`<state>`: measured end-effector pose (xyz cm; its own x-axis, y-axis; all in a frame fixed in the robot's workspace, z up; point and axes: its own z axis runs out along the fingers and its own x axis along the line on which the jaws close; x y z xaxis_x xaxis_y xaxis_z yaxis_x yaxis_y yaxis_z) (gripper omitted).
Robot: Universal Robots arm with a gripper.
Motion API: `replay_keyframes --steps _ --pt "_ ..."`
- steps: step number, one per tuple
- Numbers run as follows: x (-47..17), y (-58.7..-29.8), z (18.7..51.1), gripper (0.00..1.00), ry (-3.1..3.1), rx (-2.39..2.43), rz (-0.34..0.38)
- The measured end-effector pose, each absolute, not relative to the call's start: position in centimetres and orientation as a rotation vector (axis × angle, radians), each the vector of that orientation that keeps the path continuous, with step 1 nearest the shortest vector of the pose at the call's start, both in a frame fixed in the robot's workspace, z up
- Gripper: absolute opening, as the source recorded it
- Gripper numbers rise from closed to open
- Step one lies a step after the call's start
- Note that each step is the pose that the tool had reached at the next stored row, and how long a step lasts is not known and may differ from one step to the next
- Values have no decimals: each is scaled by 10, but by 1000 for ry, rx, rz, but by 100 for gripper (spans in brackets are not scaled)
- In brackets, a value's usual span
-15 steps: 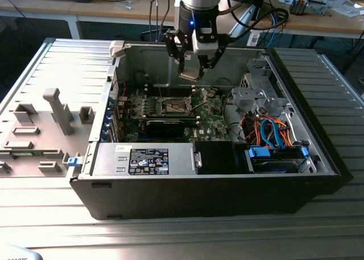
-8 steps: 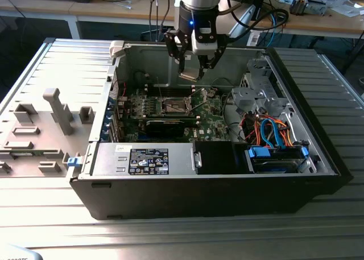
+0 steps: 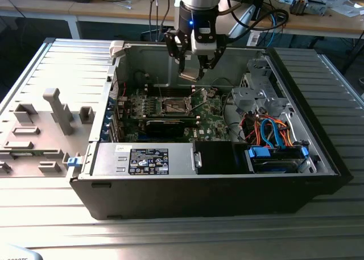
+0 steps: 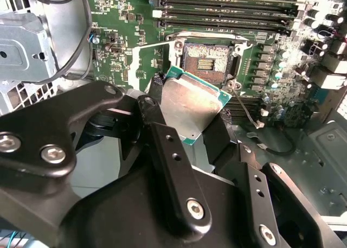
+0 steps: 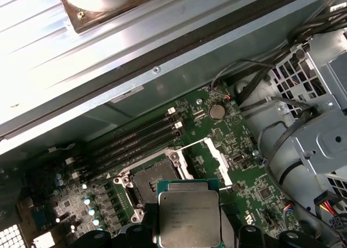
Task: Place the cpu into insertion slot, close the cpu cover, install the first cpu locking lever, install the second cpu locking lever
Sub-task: 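Place the cpu into insertion slot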
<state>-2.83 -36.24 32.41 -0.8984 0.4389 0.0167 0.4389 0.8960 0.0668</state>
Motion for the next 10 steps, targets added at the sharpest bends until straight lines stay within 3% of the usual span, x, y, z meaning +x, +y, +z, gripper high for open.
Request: replay_keyframes --steps 10 --pt "-28 -362 324 55 -3047 -758 -106"
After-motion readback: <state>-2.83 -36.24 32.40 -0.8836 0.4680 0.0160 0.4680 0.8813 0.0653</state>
